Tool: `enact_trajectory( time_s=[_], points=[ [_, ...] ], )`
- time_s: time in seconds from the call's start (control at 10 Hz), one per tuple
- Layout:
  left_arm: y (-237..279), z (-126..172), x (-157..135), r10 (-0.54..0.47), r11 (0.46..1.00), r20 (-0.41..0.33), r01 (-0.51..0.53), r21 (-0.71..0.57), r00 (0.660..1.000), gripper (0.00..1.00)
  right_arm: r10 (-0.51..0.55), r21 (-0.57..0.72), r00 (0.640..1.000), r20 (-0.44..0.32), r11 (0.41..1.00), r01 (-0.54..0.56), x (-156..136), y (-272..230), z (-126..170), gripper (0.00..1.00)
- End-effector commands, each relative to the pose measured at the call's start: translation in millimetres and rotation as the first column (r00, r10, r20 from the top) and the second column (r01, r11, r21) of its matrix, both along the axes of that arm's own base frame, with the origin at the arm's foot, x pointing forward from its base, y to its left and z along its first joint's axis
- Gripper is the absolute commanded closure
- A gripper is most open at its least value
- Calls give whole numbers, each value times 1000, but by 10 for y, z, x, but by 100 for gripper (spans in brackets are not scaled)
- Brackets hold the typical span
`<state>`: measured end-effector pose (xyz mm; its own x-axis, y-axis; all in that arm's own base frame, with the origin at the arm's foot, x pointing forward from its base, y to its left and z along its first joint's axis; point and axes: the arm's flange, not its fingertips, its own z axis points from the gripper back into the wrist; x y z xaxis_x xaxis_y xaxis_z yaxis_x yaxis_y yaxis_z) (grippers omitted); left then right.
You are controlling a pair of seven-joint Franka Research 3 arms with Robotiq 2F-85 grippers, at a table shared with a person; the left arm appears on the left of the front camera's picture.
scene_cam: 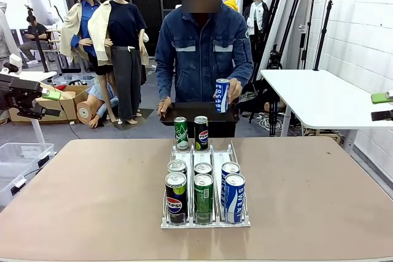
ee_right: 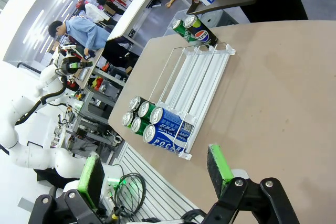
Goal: Retrieve and hand over the desired beverage to the person.
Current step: Pick up a can of the same type that the person held from the Automatic Can Dispenser.
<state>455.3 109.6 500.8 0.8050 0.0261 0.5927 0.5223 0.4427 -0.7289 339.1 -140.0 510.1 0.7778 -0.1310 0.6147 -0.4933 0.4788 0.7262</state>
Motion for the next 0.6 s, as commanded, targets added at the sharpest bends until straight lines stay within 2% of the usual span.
enact_trajectory(
  time_s=[0.0,0.5],
  points=[
    [8,4,-2,2,1000,-2,-2,-5,1000,0,8,11,1000,7,1000,-8,4,-4,-6,0],
    [8,4,-2,2,1000,-2,-2,-5,1000,0,8,11,1000,7,1000,-8,4,-4,-6,0]
  ],
)
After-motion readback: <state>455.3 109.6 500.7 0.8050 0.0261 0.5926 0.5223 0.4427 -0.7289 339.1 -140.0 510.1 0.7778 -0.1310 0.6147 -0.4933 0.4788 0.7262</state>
